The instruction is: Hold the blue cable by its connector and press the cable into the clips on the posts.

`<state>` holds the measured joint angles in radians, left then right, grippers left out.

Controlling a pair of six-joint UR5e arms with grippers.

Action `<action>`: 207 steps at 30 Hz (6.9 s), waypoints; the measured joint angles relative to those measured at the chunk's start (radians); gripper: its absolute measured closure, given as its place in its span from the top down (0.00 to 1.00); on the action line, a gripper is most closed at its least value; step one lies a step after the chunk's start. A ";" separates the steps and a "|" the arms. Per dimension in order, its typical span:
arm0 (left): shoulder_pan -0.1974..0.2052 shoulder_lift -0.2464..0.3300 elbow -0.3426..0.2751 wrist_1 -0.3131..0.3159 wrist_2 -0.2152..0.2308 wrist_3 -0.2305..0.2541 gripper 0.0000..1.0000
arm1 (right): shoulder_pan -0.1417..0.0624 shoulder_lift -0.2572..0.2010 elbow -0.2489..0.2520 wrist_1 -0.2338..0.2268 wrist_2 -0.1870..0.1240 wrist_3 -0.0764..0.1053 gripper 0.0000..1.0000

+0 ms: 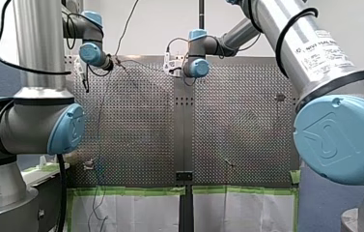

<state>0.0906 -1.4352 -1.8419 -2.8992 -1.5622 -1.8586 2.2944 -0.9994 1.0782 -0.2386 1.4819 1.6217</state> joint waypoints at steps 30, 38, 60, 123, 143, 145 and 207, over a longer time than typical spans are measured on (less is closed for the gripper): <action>0.006 0.053 0.017 -0.219 0.094 0.140 1.00 | 0.002 0.000 0.000 0.002 0.000 0.000 0.00; 0.007 0.076 0.034 -0.190 0.111 0.146 1.00 | 0.000 0.000 0.000 0.001 0.000 -0.001 0.00; 0.007 0.057 0.041 -0.201 0.109 0.177 1.00 | 0.001 0.000 0.000 0.001 0.000 -0.001 0.00; -0.185 -0.095 0.199 -0.165 -0.006 0.267 1.00 | 0.016 -0.001 0.000 0.005 0.000 -0.001 0.00; -0.326 -0.282 0.370 -0.159 -0.201 0.296 1.00 | 0.002 -0.002 0.000 0.011 0.002 -0.010 0.00; -0.323 -0.289 0.373 -0.160 -0.217 0.297 1.00 | -0.004 -0.002 0.000 0.011 0.004 -0.010 0.00; -0.348 -0.294 0.340 -0.056 -0.428 0.416 0.00 | -0.023 -0.001 0.015 0.041 0.011 -0.018 0.00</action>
<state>-0.2570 -1.7296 -1.5022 -2.9554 -1.9900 -1.4431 2.2719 -1.0007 1.0932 -0.1978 1.4929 1.6033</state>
